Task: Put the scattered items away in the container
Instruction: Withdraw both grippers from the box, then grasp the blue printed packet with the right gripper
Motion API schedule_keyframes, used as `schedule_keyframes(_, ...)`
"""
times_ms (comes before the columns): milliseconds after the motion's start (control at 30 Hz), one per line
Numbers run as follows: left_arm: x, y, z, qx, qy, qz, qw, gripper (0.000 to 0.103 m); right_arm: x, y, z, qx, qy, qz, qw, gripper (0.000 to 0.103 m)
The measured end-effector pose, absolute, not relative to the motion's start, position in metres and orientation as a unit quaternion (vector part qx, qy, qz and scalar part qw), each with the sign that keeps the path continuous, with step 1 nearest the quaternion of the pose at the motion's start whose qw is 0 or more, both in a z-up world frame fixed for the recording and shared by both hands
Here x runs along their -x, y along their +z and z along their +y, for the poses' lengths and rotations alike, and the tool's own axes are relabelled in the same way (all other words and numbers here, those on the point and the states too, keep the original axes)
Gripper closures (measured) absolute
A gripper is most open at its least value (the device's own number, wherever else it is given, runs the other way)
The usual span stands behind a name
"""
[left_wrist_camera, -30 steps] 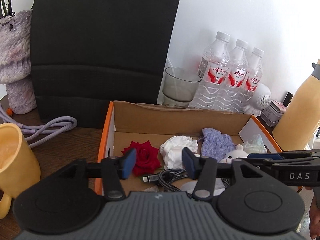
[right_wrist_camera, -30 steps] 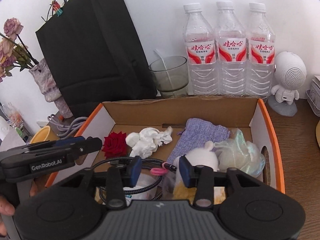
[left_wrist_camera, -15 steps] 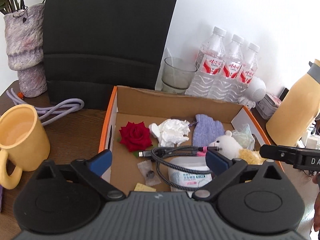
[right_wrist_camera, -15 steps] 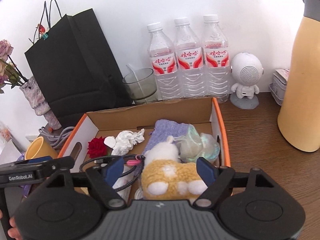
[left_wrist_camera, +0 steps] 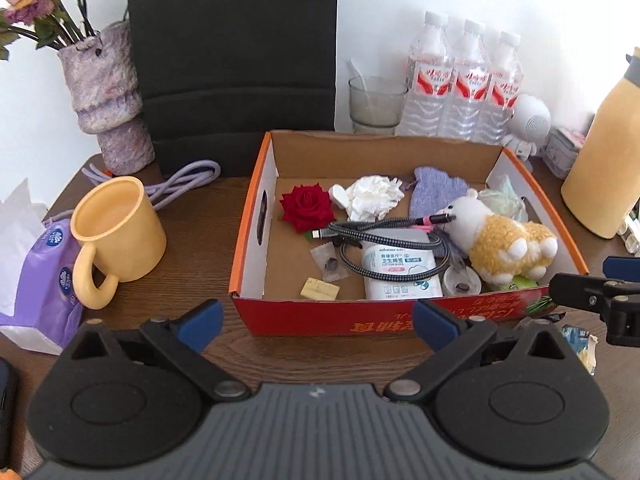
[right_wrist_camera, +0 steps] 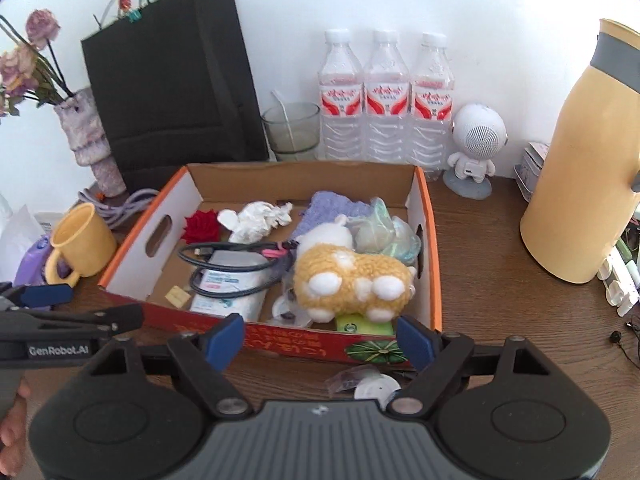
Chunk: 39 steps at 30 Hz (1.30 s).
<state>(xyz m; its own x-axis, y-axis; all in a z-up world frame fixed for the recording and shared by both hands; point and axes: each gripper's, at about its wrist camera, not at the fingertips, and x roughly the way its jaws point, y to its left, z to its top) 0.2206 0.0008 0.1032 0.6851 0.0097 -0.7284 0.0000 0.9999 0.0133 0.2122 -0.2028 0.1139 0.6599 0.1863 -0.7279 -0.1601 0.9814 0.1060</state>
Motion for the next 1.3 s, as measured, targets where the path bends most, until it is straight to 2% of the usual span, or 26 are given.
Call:
schedule_keyframes(233, -0.153, 0.105, -0.006, -0.011, -0.002, 0.269, 0.963, 0.000, -0.154, 0.111, -0.199, -0.033, 0.101, 0.291, 0.951, 0.018)
schedule_keyframes(367, -0.121, 0.099, -0.001, 0.023, -0.011, 0.224, 0.974, 0.000, -0.121, 0.096, -0.204, -0.047, 0.098, 0.242, 0.964, 0.018)
schedule_keyframes(600, -0.039, 0.073, -0.001, 0.011, 0.001, 0.211, 0.977, 0.000, -0.046, 0.072, -0.220, -0.056, 0.093, 0.214, 0.971, 0.018)
schedule_keyframes(700, 0.005, 0.060, 0.001, 0.014, -0.029, 0.212, 0.977, 0.000, -0.001, 0.061, -0.225, -0.048, 0.096, 0.204, 0.973, 0.012)
schedule_keyframes(900, 0.028, 0.050, 0.003, 0.013, -0.027, 0.237, 0.971, 0.000, 0.041, 0.037, -0.241, -0.049, 0.072, 0.251, 0.964, 0.014)
schedule_keyframes(1033, 0.012, 0.043, -0.005, 0.007, -0.039, 0.254, 0.966, 0.000, 0.028, 0.032, -0.251, -0.040, 0.051, 0.267, 0.962, 0.014)
schedule_keyframes(1200, -0.024, 0.036, -0.024, -0.003, -0.065, 0.269, 0.961, 0.000, -0.045, 0.028, -0.261, -0.056, 0.045, 0.290, 0.954, 0.015)
schedule_keyframes(1300, -0.045, 0.036, -0.037, -0.011, -0.076, 0.266, 0.961, 0.000, -0.090, 0.026, -0.260, -0.052, 0.044, 0.301, 0.951, 0.020)
